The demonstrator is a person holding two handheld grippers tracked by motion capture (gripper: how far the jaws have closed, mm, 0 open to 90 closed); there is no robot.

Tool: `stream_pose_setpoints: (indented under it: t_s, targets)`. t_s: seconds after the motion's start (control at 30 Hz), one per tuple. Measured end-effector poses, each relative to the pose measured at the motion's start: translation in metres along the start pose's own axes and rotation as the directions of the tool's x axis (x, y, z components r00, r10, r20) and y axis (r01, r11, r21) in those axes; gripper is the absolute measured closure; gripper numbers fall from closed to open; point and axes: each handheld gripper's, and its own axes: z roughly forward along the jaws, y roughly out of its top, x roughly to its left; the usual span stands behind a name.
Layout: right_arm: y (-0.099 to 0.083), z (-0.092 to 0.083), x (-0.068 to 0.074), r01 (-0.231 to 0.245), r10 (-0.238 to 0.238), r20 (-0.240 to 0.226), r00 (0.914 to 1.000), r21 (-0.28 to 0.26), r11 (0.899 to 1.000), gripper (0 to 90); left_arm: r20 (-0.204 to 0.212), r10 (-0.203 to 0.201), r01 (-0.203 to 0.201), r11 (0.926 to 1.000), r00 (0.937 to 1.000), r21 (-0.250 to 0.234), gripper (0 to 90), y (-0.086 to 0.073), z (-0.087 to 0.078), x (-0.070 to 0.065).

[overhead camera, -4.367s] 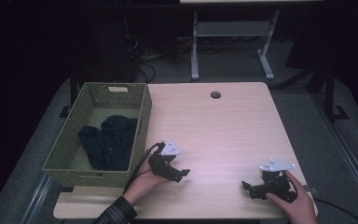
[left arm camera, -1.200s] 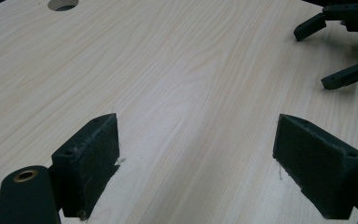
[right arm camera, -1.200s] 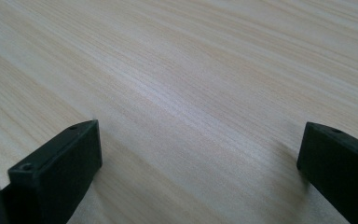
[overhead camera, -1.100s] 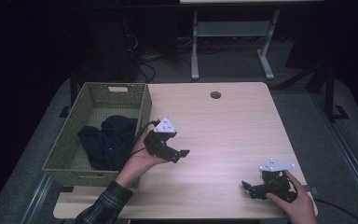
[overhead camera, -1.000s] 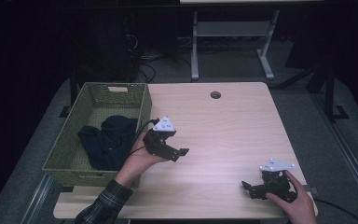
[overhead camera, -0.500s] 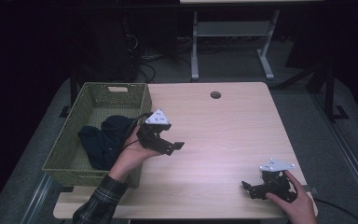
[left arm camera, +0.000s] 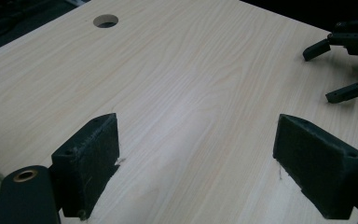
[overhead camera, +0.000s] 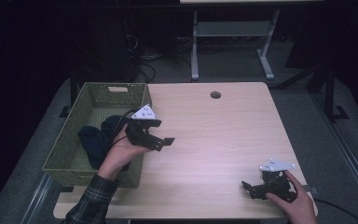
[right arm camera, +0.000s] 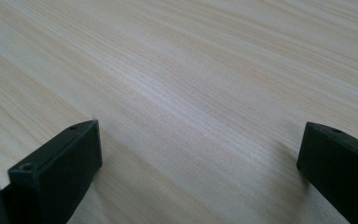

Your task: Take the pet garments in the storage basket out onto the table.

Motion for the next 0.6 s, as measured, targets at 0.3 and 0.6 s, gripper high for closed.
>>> stream_pose_setpoints:
  t_s: [0.3, 0.6]
  targets:
    - [0.0, 0.0, 0.0, 0.001, -0.001, -0.001, 1.0, 0.0, 1.0, 0.0, 0.006, -0.009, 0.009, 0.9999, 0.9999, 0.013, 14.0, -0.003, -0.006, 0.005]
    - [0.0, 0.0, 0.0, 0.001, -0.001, -0.001, 1.0, 0.0, 1.0, 0.0, -0.013, -0.016, 0.017, 0.9997, 0.9998, 0.016, 14.1, -0.007, -0.016, 0.011]
